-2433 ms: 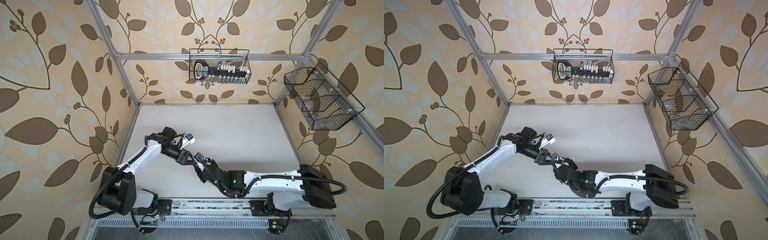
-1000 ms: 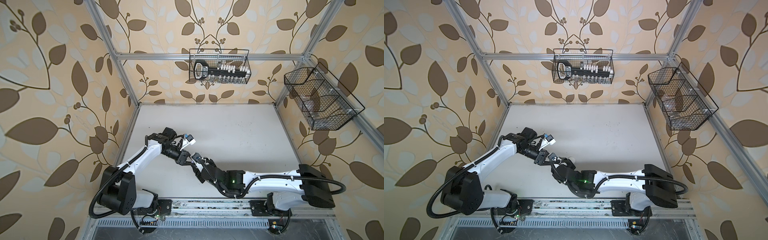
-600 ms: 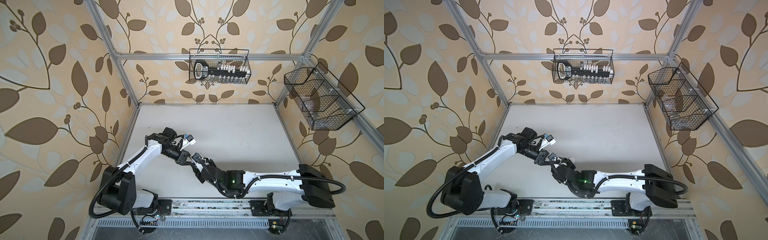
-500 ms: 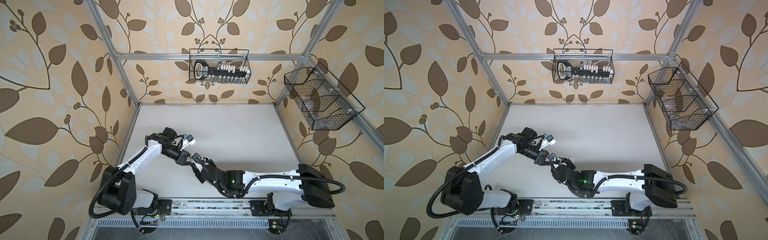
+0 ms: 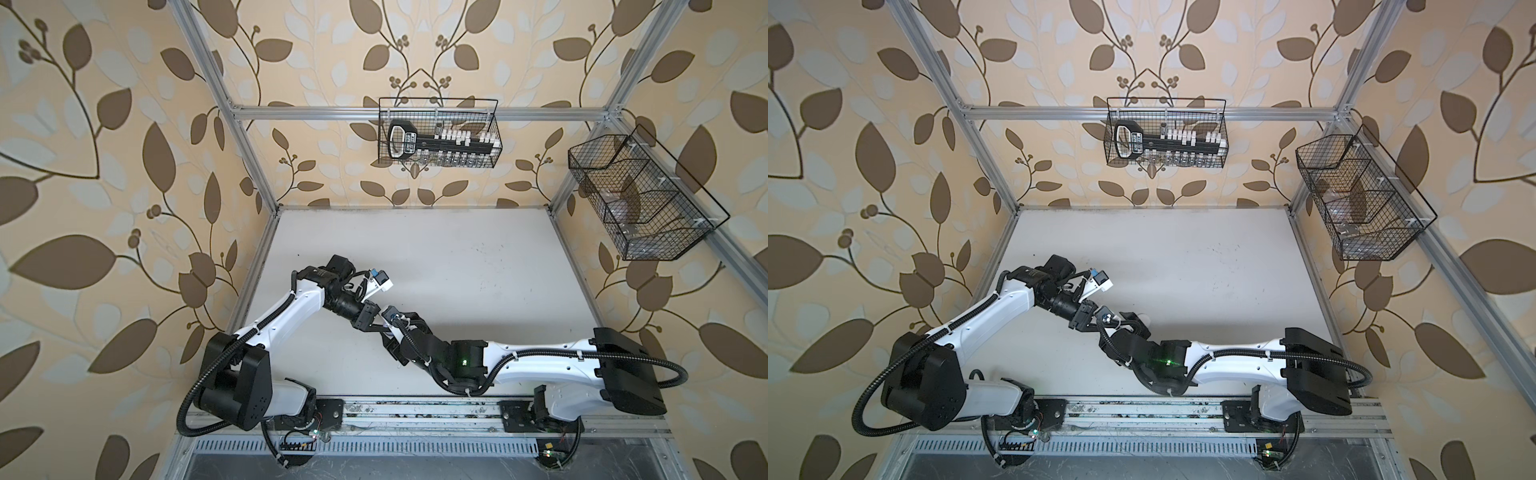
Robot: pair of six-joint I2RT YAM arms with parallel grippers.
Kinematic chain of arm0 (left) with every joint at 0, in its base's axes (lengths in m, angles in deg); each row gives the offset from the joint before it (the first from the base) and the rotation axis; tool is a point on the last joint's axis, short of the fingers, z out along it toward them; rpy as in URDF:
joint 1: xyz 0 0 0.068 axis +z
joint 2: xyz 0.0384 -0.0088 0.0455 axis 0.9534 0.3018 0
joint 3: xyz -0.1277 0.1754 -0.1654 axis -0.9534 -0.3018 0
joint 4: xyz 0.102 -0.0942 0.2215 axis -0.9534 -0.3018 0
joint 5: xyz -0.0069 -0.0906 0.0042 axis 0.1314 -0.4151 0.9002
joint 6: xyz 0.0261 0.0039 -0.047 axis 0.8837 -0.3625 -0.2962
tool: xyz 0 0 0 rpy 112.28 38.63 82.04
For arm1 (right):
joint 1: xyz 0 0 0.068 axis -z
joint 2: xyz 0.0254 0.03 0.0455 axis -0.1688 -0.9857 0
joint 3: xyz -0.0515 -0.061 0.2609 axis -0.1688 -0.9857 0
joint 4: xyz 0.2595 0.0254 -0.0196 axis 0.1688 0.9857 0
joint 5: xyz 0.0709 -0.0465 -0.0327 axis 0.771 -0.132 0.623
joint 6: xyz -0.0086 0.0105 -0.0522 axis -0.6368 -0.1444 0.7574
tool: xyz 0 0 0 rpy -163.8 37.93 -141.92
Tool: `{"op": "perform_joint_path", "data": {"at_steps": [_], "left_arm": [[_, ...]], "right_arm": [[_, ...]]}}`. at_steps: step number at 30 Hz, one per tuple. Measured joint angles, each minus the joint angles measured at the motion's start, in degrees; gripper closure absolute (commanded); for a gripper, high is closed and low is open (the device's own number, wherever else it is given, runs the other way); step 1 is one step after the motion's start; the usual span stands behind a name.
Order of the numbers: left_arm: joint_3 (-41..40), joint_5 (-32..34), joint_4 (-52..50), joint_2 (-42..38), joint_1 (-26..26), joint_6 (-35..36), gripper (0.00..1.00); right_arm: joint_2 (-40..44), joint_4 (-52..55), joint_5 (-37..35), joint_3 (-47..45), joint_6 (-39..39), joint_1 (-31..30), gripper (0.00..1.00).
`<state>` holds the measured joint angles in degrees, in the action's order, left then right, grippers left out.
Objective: Insert wireless bluetooth earbuds into charging case
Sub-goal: Pass the charging case.
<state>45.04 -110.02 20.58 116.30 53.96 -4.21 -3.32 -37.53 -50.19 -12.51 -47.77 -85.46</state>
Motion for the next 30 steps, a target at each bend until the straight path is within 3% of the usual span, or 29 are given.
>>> {"op": "perform_joint_path", "data": {"at_steps": [14,21,25,30], "left_arm": [[0.0,0.55,2.43,0.0,-0.31,-0.98,0.88],[-2.19,1.73,15.17,0.0,-0.33,-7.89,0.94],[-5.4,4.02,24.46,0.07,-0.76,-12.26,0.91],[-11.58,7.17,39.17,1.01,-4.15,-17.2,0.92]], "right_arm": [[5.84,2.56,-2.27,-2.4,-2.8,-2.43,0.16],[16.81,5.42,-2.25,-10.51,-9.11,-2.84,0.15],[25.94,7.13,-0.85,-15.96,-14.19,-0.72,0.1],[34.75,10.14,-2.21,-20.59,-20.33,2.19,0.06]]}}
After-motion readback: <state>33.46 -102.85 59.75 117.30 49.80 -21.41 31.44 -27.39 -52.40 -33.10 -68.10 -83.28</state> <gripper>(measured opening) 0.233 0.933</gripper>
